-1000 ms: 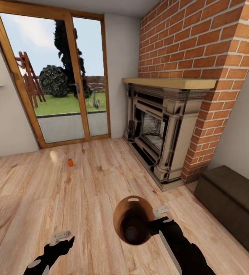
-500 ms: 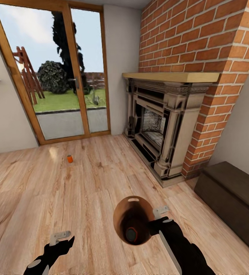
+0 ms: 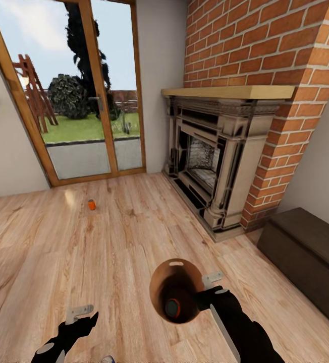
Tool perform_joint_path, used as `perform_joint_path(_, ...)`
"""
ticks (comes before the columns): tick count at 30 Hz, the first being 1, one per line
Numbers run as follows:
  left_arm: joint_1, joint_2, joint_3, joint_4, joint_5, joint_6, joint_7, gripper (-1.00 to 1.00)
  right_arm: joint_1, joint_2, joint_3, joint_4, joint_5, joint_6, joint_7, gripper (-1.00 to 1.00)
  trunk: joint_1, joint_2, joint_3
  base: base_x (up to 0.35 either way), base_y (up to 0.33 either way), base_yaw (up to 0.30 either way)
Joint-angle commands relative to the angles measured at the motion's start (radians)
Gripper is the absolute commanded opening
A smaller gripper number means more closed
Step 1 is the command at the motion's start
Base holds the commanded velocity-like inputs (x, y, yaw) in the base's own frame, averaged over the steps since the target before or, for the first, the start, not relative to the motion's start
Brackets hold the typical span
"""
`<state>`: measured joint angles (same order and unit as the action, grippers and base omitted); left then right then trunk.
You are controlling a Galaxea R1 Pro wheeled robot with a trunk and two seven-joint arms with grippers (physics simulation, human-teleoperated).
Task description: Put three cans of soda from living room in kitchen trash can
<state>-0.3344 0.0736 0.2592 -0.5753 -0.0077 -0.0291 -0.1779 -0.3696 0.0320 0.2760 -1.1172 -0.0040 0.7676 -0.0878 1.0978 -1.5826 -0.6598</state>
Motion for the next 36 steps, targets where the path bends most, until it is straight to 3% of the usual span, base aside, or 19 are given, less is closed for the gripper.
perform_joint_path(1, 0.000, 0.000, 0.000, 0.000, 0.000, 0.000, 0.000, 1.00, -0.001, 0.000, 0.000, -0.001, -0.004, -0.001, 0.000, -1.00, 0.004, -0.007, -0.005, 0.000, 0.000, 0.000)
perform_joint_path(11, 0.000, 0.000, -0.001, 0.000, 0.000, 0.000, -0.001, 1.00, -0.001, 0.000, 0.000, -0.001, -0.004, -0.001, 0.000, -1.00, 0.042, -0.077, -0.052, 0.000, 0.000, 0.000)
perform_joint_path(36, 0.000, 0.000, -0.002, -0.006, -0.002, 0.000, 0.000, 1.00, -0.001, 0.000, 0.001, -0.001, -0.004, -0.001, 0.000, -1.00, 0.042, -0.077, -0.057, 0.000, 0.000, 0.000)
